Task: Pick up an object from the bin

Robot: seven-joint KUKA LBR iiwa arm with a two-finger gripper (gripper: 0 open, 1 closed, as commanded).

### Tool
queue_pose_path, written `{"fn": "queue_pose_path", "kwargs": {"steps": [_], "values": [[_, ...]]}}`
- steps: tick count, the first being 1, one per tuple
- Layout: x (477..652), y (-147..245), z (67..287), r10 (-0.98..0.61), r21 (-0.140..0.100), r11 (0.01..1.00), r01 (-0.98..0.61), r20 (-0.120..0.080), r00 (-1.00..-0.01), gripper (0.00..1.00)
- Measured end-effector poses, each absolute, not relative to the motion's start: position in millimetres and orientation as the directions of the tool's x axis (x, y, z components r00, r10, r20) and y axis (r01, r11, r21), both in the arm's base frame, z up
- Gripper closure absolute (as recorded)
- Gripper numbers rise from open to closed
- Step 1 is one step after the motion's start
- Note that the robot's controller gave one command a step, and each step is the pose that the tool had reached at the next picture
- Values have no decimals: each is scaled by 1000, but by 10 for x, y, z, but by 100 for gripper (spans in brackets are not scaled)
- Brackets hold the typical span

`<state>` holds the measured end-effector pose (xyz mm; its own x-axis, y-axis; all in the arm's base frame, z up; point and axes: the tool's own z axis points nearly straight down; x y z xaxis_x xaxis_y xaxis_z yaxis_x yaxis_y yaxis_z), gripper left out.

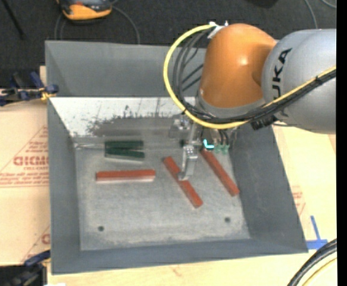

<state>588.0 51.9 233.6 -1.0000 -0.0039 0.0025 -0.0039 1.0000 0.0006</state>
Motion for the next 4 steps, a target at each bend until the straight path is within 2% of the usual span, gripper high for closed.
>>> {"fn": "queue_pose_path", "kwargs": {"steps": [1, 2, 3, 4], "values": [[5894, 519, 2373, -3, 1, 1000, -3, -5, -1000, 0], [6275, 653, 1912, -20, 1, 1000, -20, -18, -1000, 0], [6216, 796, 1439, 108, 1, 994, 108, -2, -994, 0], [6295, 635, 1052, 91, 1, 996, 91, -5, -996, 0]]}}
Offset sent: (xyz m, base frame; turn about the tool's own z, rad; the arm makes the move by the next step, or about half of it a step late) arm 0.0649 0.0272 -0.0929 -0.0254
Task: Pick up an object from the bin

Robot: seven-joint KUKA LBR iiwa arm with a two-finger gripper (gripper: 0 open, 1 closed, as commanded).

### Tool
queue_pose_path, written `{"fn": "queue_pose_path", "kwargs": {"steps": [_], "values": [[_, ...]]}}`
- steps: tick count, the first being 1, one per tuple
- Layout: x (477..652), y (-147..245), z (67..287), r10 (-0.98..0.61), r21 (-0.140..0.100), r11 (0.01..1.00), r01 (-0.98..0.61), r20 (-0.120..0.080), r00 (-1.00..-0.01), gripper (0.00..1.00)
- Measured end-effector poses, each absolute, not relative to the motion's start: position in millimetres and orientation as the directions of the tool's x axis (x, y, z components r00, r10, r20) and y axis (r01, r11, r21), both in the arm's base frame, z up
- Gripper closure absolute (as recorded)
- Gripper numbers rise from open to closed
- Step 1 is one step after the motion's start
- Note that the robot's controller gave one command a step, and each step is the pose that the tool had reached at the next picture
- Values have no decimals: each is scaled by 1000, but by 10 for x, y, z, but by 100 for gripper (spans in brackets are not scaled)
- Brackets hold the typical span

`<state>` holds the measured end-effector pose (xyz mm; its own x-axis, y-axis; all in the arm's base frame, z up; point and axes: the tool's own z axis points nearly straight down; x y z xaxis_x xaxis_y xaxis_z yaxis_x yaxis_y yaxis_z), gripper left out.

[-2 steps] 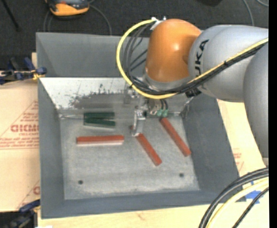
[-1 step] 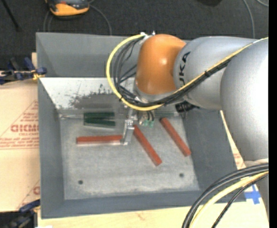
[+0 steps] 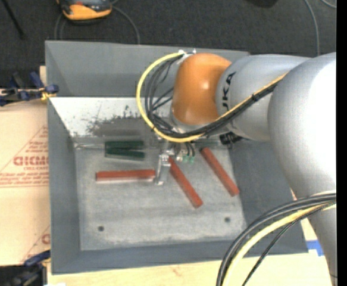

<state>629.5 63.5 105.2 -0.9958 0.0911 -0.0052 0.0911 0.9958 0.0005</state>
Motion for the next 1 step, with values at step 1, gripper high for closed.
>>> {"fn": "queue_pose_path", "kwargs": {"steps": [1], "values": [[5973, 1193, 722, 59, 3, 998, 59, -5, -998, 100]]}}
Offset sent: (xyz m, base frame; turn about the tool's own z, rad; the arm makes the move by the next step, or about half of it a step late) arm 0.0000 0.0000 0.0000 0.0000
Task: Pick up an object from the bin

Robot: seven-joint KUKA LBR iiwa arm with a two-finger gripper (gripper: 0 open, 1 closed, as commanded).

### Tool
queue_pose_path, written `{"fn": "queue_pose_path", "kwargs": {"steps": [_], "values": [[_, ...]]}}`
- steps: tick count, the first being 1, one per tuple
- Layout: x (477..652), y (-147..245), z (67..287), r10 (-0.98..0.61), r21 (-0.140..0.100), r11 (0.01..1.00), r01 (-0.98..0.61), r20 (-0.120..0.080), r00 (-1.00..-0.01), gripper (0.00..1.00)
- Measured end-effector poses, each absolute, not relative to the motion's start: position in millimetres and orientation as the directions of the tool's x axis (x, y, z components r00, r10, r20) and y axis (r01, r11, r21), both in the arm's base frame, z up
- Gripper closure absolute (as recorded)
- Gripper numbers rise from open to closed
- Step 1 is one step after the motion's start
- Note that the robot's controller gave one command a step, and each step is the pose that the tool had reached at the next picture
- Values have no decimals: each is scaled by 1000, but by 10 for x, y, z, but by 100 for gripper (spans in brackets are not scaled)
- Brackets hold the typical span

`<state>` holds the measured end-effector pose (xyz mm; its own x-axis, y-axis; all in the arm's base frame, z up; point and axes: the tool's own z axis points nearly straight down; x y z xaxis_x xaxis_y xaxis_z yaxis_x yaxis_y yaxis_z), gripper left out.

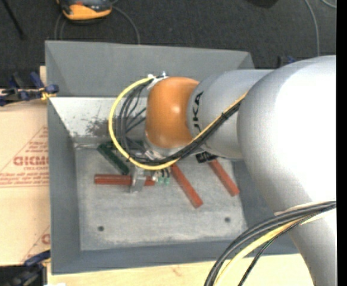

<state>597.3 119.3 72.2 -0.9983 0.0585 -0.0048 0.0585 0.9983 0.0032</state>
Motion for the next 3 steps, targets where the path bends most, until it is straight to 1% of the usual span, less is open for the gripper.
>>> {"fn": "queue_pose_path", "kwargs": {"steps": [1, 2, 3], "values": [[5973, 1193, 722, 59, 3, 998, 59, -5, -998, 100], [5972, 1047, 1135, 40, -2, 999, 40, 4, -999, 100], [5987, 1318, 2350, 39, 1, 999, 39, -4, -999, 100]]}}
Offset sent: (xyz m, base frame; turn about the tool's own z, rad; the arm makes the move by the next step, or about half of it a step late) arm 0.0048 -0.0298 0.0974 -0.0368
